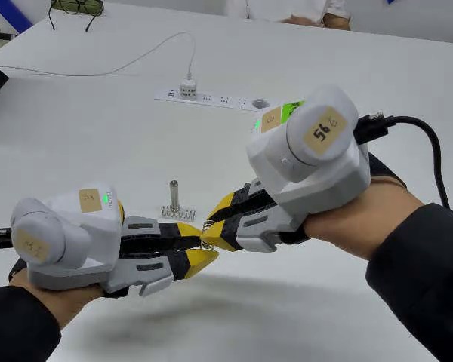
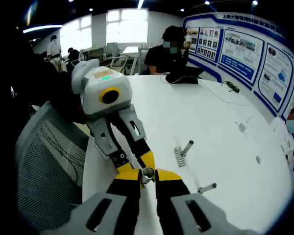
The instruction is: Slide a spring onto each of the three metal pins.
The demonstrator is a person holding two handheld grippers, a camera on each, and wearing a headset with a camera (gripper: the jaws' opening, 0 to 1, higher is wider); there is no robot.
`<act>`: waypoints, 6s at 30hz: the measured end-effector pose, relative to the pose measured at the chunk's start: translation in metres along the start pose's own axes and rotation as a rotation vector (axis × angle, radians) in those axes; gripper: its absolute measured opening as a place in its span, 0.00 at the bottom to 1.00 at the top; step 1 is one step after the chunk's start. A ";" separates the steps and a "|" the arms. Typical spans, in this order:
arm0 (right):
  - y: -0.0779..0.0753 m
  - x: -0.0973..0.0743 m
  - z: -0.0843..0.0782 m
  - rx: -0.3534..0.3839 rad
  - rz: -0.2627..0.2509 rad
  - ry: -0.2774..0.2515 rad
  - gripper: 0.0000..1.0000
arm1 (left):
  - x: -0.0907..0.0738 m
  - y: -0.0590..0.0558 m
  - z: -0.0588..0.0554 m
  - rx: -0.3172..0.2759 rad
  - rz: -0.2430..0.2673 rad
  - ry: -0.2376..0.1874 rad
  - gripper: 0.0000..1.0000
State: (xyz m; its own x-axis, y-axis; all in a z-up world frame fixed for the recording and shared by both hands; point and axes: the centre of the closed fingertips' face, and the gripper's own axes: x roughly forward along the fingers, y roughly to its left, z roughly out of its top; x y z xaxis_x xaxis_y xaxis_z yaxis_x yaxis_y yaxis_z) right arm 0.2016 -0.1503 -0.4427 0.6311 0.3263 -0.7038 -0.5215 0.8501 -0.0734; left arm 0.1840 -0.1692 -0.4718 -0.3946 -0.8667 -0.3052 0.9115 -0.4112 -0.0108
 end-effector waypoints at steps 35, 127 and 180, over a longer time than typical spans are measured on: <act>-0.026 -0.018 0.005 0.051 -0.071 -0.044 0.12 | -0.027 0.024 0.005 -0.050 0.105 -0.022 0.41; -0.126 0.025 -0.069 0.249 -0.262 0.053 0.12 | -0.047 0.045 -0.014 -0.119 0.235 -0.017 0.77; -0.080 0.089 -0.031 0.003 -0.071 0.017 0.16 | -0.050 0.046 -0.020 -0.120 0.239 0.009 0.76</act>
State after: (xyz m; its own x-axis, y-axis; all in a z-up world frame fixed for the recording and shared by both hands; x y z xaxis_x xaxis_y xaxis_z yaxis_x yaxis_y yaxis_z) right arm 0.2811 -0.2022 -0.5213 0.6568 0.2580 -0.7086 -0.4735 0.8724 -0.1213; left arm 0.2481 -0.1394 -0.4765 -0.1665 -0.9324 -0.3208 0.9860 -0.1588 -0.0502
